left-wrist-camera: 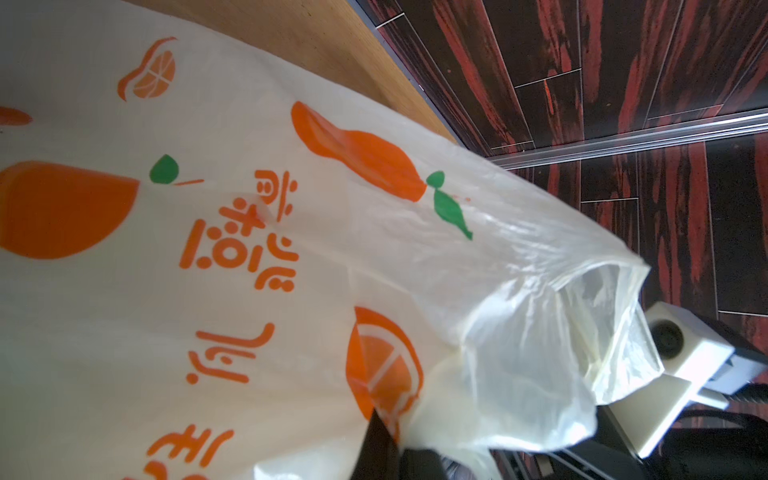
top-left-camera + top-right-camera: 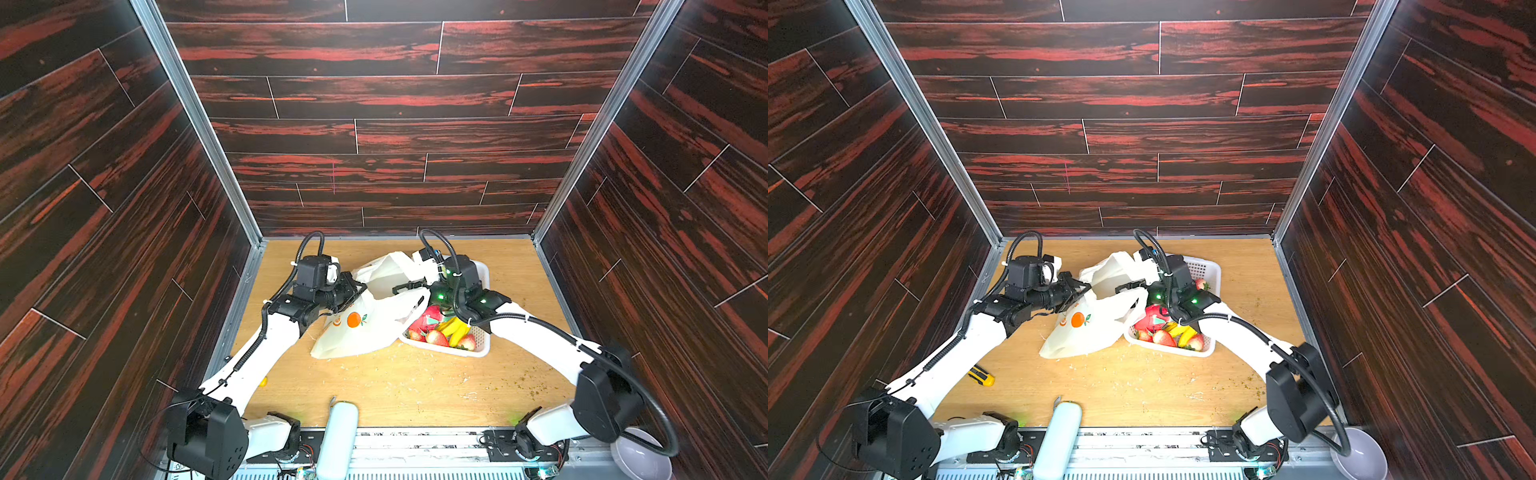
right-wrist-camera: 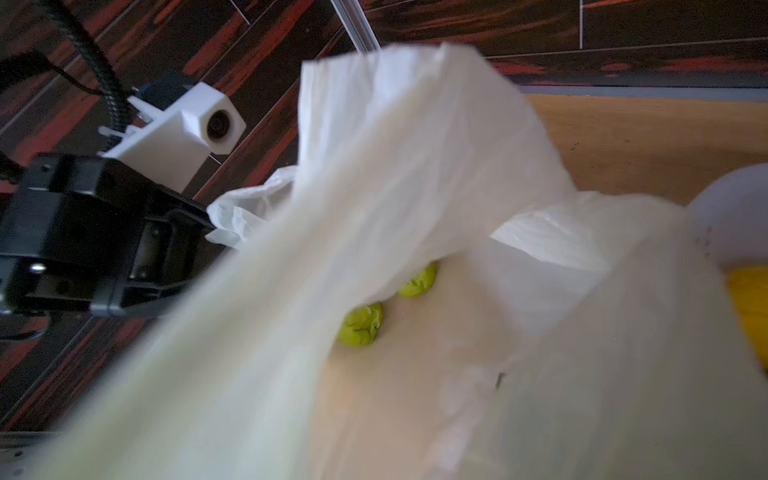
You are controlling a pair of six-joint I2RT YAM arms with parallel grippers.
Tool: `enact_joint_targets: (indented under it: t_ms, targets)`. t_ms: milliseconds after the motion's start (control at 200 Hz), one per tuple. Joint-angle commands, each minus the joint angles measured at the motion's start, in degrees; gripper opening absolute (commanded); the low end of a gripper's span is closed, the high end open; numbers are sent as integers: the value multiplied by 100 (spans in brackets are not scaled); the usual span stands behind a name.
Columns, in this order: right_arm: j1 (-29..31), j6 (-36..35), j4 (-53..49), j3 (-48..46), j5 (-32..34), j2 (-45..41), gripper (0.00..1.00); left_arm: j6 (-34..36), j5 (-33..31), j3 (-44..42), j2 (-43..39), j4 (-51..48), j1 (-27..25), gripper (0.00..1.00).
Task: Place the fake fruits into the plastic bag and tie a complex knot
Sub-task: 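Insert the pear into the bag mouth and release it, then return the right gripper to the basket and grasp a red apple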
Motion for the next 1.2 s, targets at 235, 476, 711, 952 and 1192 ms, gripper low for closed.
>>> enact_joint_targets:
  t_ms: [235, 476, 711, 952, 1192]
  targets:
    - [-270, -270, -933, -726, 424, -1264, 88, 24, -17, 82, -40, 16, 25, 0]
    - [-718, -337, -2160, -844, 625, -2168, 90, 13, -29, 70, -14, 14, 25, 0]
    - [-1080, -630, -3740, -499, 660, -2404, 90, -8, -46, 65, -12, 45, 25, 0]
    - [-1072, -219, -4255, -548, 401, -2047, 85, -26, -44, 60, -14, 60, 25, 0]
    - [-770, 203, -3941, -735, 307, -1427, 80, -51, -21, 21, -22, 103, 25, 0]
